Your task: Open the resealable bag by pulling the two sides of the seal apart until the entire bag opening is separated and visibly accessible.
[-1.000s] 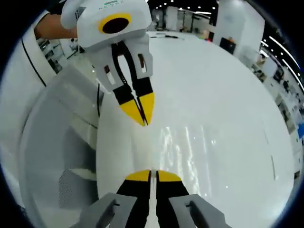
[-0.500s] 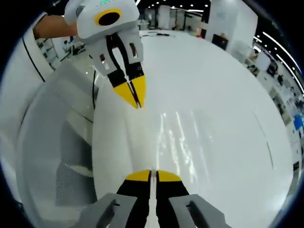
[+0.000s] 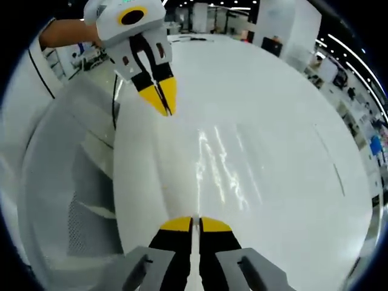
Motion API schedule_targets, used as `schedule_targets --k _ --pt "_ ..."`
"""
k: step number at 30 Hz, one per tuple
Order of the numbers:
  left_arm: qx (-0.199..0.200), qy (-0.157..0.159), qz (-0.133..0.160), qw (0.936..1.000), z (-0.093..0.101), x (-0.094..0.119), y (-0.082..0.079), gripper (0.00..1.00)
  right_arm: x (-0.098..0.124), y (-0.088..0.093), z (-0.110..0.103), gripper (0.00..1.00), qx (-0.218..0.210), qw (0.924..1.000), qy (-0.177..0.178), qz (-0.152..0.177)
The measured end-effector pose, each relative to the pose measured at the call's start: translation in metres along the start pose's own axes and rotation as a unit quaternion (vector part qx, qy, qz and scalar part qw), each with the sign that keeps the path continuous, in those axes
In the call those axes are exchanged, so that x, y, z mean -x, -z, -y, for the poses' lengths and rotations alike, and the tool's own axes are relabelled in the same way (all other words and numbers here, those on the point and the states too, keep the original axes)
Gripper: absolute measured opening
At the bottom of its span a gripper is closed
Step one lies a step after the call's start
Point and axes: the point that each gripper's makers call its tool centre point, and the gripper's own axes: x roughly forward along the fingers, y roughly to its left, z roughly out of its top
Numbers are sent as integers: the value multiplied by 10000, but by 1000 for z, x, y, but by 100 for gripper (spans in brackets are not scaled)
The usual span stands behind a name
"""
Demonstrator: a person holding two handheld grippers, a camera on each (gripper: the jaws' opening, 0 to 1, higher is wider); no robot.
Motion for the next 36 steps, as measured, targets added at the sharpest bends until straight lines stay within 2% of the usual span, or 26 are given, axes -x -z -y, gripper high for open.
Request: schedule_targets --k 2,8,14,21,32,36 --pt "50 5 -8 10000 0 0 -1 0 1 0 0 0 -114 9999 8 4" --pt "-187 -3 -87 9998 2 -3 -1 0 2 1 0 0 114 9998 117 -151" --pt "-392 -88 -78 9992 3 -3 0 0 -3 4 -5 0 148 9995 142 -224" --pt "-442 -29 -119 9989 6 -5 5 0 -4 2 -5 0 201 9995 189 -172" --pt "-597 -77 -126 9981 5 -6 1 0 0 3 -3 0 210 9995 198 -102" --pt "-593 -109 -122 9981 3 -6 0 0 6 2 -2 5 198 9996 206 51"
